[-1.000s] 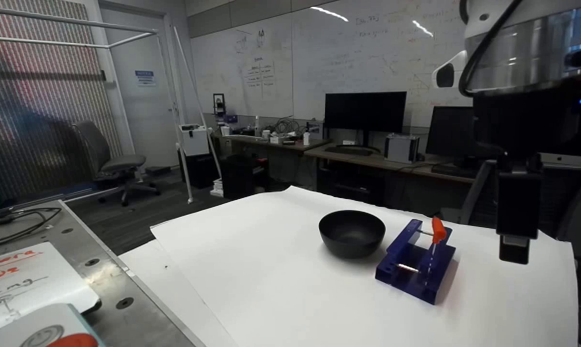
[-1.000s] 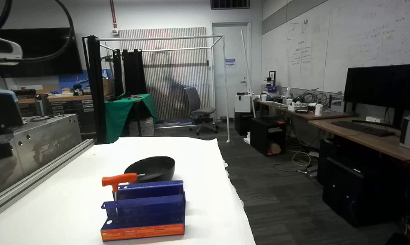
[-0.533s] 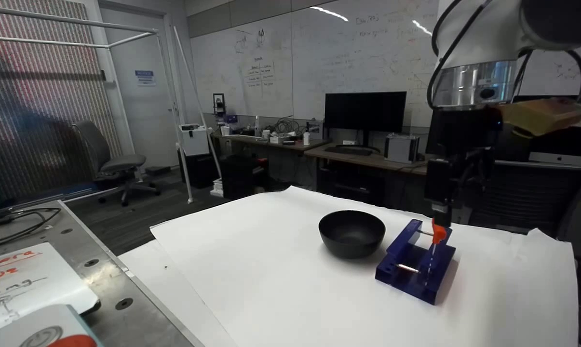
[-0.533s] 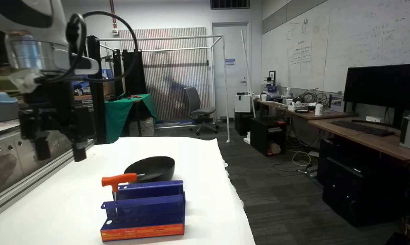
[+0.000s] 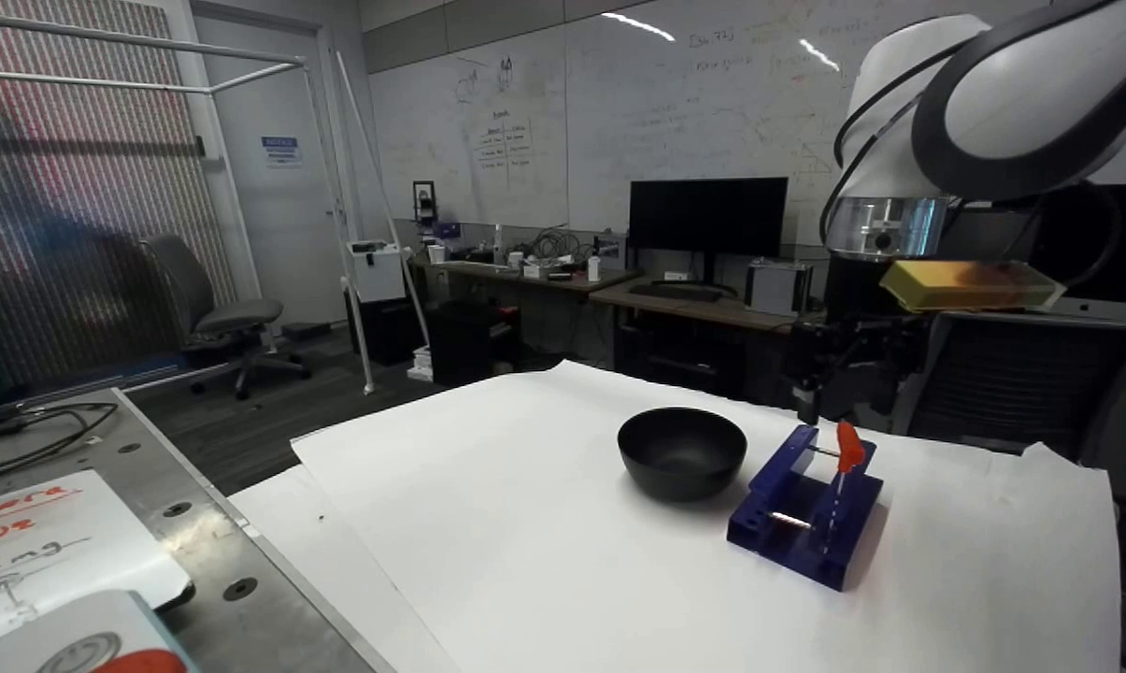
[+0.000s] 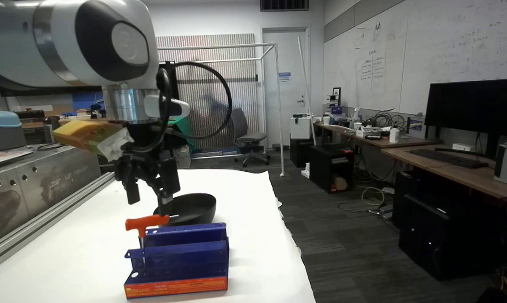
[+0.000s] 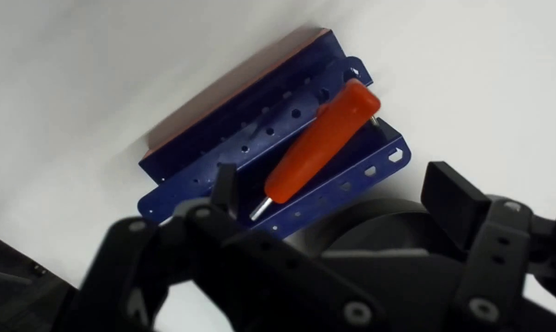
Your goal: Pick up the orange object tool and put it in the bowl
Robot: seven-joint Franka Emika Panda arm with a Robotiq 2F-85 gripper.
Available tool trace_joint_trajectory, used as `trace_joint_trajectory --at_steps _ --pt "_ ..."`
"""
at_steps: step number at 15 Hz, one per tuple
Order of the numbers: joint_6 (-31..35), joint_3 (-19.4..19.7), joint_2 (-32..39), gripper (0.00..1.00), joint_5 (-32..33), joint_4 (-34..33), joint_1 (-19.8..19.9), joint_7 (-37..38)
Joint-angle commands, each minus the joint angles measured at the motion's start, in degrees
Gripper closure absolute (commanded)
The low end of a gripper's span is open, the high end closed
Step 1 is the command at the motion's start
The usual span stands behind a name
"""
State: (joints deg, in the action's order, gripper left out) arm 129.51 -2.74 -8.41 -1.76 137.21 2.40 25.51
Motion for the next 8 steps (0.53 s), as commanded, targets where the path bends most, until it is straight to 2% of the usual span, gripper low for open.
trace_joint_trajectory --at_steps 1,2,4,8 --pt "2.0 0.3 2.9 0.00 -1.1 -0.3 -0.5 2.2" --pt "2.3 0.3 3.4 0.00 -0.9 0.0 -0.6 2.4" --pt "4.1 0.2 3.9 0.26 -0.5 0.8 -0.9 2.9" --pt "6.8 -0.1 3.6 0.58 0.3 2.3 -1.6 4.1"
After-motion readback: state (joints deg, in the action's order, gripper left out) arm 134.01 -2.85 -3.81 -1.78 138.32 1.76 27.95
